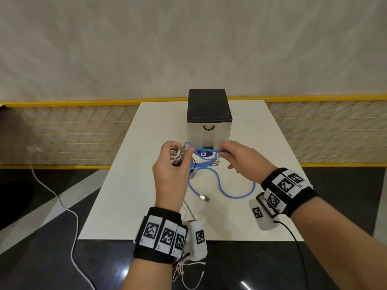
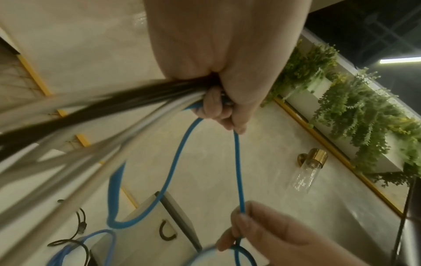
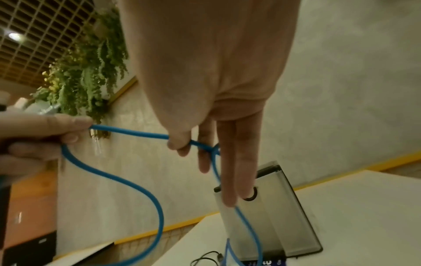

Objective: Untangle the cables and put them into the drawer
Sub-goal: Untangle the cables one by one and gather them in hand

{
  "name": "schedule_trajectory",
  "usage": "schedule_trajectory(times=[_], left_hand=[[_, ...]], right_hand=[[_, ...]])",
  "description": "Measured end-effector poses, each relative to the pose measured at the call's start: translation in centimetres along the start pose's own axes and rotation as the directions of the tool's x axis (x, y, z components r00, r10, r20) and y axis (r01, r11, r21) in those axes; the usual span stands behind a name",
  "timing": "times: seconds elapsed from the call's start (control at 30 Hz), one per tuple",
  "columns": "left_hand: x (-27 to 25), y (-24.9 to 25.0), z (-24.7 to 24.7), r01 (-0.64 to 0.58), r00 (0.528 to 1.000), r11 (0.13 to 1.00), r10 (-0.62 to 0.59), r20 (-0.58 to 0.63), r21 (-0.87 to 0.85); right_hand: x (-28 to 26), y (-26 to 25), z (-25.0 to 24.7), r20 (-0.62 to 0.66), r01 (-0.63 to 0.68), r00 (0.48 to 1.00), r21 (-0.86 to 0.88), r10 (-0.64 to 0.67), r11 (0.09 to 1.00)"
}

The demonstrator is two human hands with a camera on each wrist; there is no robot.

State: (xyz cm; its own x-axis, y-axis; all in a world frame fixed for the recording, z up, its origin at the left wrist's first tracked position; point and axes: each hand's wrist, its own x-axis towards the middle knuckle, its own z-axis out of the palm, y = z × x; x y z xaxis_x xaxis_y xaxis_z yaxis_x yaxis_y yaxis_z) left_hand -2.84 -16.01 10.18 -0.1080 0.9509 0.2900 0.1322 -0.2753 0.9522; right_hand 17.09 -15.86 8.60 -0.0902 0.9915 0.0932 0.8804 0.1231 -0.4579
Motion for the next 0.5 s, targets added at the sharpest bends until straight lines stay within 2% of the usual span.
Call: schedule_trajectory(times=[0.1, 0.13, 0.2, 0.27, 0.33, 0.43, 0.5], left_hand=[[0.8, 0.1, -1.6, -0.014, 0.987, 0.999, 0.008, -0.161, -0.033], [1.3, 0.1, -2.4, -0.014, 0.979, 1.000, 0.008, -0.202, -0.028], [2.3, -0.5, -3.9, 0.022, 0.978, 0.999, -0.017, -0.209, 0.023], [2.8, -1.4, -4.7, 0.099, 0.982, 0.990, -0.080, -0.168, 0.105], [2.3, -1.6, -4.6, 0.100, 0.989, 0.986, -0.083, -0.126, 0.134], [0.9, -0.5, -2.9, -0.023, 0.999, 0.993, 0.020, 0.033, 0.119], [0.1, -0.1, -1.3, -0.071, 0.981, 0.991, 0.049, 0.187, 0.113]], right_hand=[[0.2, 2.0, 0.3, 0.019, -0.139, 0.989, -0.249, 0.149, 0.958], [0.0, 2.7, 0.1, 0.037, -0.202, 0.975, -0.250, 0.218, 0.947], [-0.5, 3.6, -0.1, 0.076, -0.277, 0.955, -0.116, 0.287, 0.954], [-0.8, 3.7, -0.3, 0.073, -0.308, 0.950, 0.082, 0.302, 0.948], [-0.9, 2.7, -0.7, 0.010, -0.276, 0.960, 0.193, 0.280, 0.941], [-0.9, 0.1, -1.4, -0.115, -0.121, 0.984, 0.155, 0.139, 0.980], [-1.1, -2.1, -2.0, -0.167, -0.004, 0.986, 0.091, 0.020, 0.996]])
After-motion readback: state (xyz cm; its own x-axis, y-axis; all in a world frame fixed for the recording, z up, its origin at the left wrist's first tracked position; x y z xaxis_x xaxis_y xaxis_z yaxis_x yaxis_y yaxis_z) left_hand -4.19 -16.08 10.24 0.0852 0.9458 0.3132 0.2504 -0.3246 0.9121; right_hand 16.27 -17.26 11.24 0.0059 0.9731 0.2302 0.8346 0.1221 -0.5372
